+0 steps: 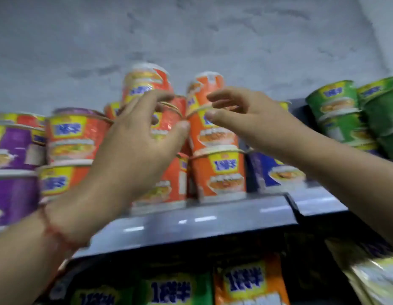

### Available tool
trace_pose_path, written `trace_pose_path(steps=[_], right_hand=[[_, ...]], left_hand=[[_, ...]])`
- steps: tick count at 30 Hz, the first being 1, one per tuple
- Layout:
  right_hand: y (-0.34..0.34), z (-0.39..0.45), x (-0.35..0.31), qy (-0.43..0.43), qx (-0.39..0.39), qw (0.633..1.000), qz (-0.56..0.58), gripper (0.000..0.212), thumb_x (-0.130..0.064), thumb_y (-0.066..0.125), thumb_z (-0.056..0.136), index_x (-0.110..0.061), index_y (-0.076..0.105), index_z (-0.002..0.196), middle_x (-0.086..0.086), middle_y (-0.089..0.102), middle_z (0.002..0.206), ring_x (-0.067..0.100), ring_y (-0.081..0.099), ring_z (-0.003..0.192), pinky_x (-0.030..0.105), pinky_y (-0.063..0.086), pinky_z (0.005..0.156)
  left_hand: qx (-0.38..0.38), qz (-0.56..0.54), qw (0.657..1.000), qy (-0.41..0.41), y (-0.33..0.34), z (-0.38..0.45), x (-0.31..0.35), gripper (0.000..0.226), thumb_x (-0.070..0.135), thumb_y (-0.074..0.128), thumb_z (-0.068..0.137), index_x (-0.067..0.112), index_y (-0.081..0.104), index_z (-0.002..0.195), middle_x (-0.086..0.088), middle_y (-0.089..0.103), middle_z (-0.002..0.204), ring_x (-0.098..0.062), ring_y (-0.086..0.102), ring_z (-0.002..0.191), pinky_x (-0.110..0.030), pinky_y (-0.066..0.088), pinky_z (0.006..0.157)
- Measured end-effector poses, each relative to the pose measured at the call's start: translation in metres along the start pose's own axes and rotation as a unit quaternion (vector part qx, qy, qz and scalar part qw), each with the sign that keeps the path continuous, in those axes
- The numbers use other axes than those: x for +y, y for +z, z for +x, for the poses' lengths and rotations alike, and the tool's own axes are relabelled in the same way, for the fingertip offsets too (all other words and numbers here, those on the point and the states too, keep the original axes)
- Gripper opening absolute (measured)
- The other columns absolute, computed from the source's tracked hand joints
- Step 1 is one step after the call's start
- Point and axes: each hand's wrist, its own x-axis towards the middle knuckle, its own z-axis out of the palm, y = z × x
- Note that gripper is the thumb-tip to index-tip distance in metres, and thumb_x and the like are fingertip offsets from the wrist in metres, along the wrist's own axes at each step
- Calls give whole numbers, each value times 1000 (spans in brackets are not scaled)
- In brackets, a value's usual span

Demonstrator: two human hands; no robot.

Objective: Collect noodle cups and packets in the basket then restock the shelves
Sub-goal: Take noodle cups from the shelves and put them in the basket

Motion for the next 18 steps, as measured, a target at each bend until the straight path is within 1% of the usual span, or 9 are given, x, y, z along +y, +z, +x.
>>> trace_pose_path(steps=[2,5,7,9,11,12,14,15,18], right_hand=[[-32,-67,11,37,-5,999,5,35,-41,66,82,-28,68,115,-12,71,108,-1,66,97,16,51,82],[-82,-176,31,130,4,991,-23,27,-33,69,82,-26,71,108,-12,73,101,0,67,91,15,51,79],[-114,-255,48,217,7,974,-58,28,-35,68,80,-29,71,106,-14,72,99,-1,66,91,15,51,79],[-146,-343,69,333,-10,940,-76,22,-33,71,85,-31,69,106,-11,73,103,5,67,97,21,53,85],[-179,-440,89,461,-45,881,-98,23,-26,70,89,-31,66,111,-8,71,111,8,66,103,27,51,94],[-196,-489,98,522,-72,843,-111,29,-26,68,90,-29,65,119,-7,69,118,8,64,107,25,48,98],[-228,-582,108,633,-133,753,-123,42,-31,65,92,-22,59,133,-5,62,130,10,60,114,18,43,96],[-242,-628,112,679,-152,708,-122,45,-35,65,92,-22,58,134,-4,61,130,12,59,114,20,44,96],[-282,-756,117,774,-123,610,-113,41,-49,66,77,-29,68,112,-4,69,112,16,66,103,36,52,93]], left_hand=[[-85,-97,991,-18,23,-53,35,45,61,53,75,46,54,118,24,60,111,4,59,99,-21,48,84],[-231,-204,950,-57,79,-130,88,50,69,48,68,60,48,117,36,55,112,15,54,102,-8,42,84],[-331,-260,903,-84,130,-183,125,53,71,48,64,65,44,116,41,52,115,18,52,105,-7,42,88],[-442,-302,834,-132,184,-241,165,52,73,51,62,66,47,113,41,53,114,17,52,105,-14,45,92],[-555,-332,742,-176,238,-300,213,42,69,60,67,55,56,107,32,60,110,15,55,103,-8,42,88],[-599,-343,698,-193,263,-331,241,42,66,62,68,49,57,106,26,61,109,11,58,99,-3,41,82],[-663,-355,620,-225,308,-395,298,43,57,66,72,38,56,110,16,63,106,-1,61,91,-2,40,70],[-689,-356,586,-233,330,-426,327,42,50,68,75,33,56,112,10,62,104,-2,60,86,-1,40,66],[-756,-333,504,-251,385,-521,407,36,36,68,86,24,57,118,2,61,105,-8,58,83,-4,39,61]])
